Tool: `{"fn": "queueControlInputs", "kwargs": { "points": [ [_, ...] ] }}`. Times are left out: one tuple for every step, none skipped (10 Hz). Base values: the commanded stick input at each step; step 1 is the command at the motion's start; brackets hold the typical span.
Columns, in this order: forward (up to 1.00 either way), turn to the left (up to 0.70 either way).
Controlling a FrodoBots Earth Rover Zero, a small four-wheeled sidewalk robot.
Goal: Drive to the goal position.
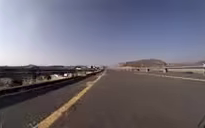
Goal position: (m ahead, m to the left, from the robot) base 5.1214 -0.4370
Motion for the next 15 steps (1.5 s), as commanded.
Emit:
{"fn": "queueControlInputs", "kwargs": {
  "points": [
    [0.85,0.0],
    [0.85,0.0],
    [0.85,0.0],
    [0.85,0.0],
    [0.85,0.0],
    [0.85,0.0],
    [0.85,0.0],
    [0.85,0.0],
    [0.85,0.0],
    [0.85,0.0],
    [0.85,0.0],
    [0.85,0.0],
    [0.85,0.0],
    [0.85,0.0],
    [0.85,0.0]
  ]
}}
